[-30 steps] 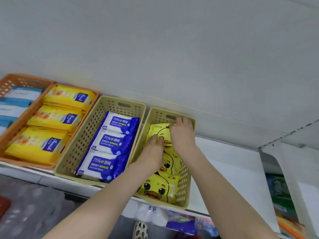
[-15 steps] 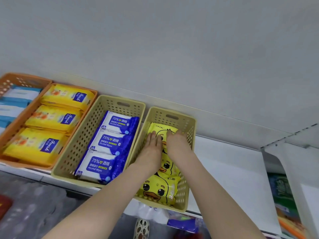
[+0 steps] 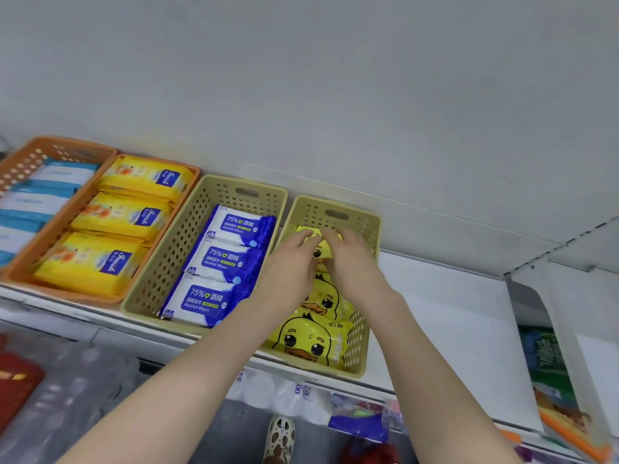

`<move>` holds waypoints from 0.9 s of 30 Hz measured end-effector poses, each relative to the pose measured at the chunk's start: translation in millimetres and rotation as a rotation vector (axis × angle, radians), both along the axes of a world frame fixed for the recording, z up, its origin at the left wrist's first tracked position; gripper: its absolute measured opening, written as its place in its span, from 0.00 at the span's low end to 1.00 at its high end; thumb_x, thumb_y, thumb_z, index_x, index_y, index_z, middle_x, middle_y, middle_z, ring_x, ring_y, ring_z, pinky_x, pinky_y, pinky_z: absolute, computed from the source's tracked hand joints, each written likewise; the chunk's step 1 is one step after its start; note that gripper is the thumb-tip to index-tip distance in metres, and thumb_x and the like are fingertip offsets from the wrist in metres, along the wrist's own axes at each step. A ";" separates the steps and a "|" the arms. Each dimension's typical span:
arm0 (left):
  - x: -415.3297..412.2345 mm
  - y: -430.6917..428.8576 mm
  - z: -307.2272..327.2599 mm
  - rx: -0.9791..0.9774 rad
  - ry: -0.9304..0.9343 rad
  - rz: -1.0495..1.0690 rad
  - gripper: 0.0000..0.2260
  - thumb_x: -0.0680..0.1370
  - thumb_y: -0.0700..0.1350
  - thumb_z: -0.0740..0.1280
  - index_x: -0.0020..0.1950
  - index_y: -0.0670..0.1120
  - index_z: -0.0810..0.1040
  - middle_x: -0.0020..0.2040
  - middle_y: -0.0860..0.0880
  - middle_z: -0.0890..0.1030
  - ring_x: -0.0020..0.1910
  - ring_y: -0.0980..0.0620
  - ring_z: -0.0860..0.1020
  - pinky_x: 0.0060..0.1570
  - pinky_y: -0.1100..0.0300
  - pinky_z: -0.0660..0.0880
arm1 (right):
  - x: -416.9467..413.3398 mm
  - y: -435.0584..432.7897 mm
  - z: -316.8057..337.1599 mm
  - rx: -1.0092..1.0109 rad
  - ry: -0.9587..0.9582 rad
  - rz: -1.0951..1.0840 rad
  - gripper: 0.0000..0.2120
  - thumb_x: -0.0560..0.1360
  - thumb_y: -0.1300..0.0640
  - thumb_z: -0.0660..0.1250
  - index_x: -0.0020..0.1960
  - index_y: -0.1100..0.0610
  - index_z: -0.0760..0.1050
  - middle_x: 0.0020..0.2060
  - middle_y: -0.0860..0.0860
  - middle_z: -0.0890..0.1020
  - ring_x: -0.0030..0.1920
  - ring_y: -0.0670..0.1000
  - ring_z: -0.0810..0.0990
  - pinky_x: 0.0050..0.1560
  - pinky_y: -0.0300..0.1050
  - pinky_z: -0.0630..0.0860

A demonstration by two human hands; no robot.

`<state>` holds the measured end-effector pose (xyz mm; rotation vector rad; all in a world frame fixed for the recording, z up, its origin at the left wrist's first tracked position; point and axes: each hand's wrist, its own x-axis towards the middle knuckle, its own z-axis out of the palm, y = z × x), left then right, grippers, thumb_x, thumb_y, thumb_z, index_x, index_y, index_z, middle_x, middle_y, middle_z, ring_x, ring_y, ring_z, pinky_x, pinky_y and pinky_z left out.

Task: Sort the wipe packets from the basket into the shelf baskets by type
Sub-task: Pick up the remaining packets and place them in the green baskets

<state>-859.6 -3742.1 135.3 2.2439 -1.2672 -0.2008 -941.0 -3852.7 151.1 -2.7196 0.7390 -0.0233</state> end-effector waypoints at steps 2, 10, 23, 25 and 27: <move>0.2 17.2 16.3 -0.112 -0.029 0.031 0.19 0.77 0.38 0.68 0.68 0.43 0.75 0.66 0.45 0.77 0.64 0.44 0.76 0.59 0.52 0.73 | -7.7 7.7 7.8 -0.049 -0.105 0.000 0.25 0.77 0.62 0.66 0.73 0.57 0.66 0.68 0.58 0.70 0.70 0.60 0.66 0.68 0.51 0.65; 25.0 144.8 31.3 -0.243 -0.056 0.201 0.17 0.79 0.41 0.67 0.67 0.46 0.76 0.64 0.47 0.79 0.61 0.45 0.77 0.57 0.53 0.74 | -12.3 100.9 21.4 -0.124 -0.401 -0.009 0.17 0.78 0.59 0.66 0.66 0.60 0.74 0.60 0.58 0.77 0.61 0.60 0.74 0.64 0.48 0.67; 98.0 511.2 -23.2 -0.044 -0.031 0.591 0.15 0.78 0.42 0.69 0.64 0.46 0.78 0.61 0.48 0.79 0.60 0.46 0.77 0.58 0.56 0.70 | 104.3 413.2 -43.4 0.000 -0.477 0.371 0.14 0.77 0.60 0.66 0.62 0.62 0.76 0.55 0.57 0.79 0.56 0.60 0.76 0.60 0.50 0.71; 109.3 553.8 -35.3 0.030 0.017 0.662 0.15 0.78 0.43 0.69 0.65 0.46 0.78 0.62 0.47 0.79 0.60 0.45 0.77 0.57 0.53 0.72 | 124.9 450.0 -54.4 0.039 -0.439 0.441 0.14 0.78 0.60 0.67 0.62 0.61 0.76 0.55 0.57 0.79 0.55 0.60 0.76 0.59 0.50 0.71; 121.5 586.6 -46.4 0.090 0.069 0.704 0.16 0.78 0.43 0.69 0.66 0.46 0.78 0.63 0.47 0.79 0.60 0.43 0.77 0.57 0.51 0.72 | 144.5 479.7 -62.7 0.065 -0.372 0.495 0.14 0.78 0.59 0.66 0.62 0.61 0.77 0.55 0.56 0.79 0.56 0.59 0.76 0.59 0.50 0.72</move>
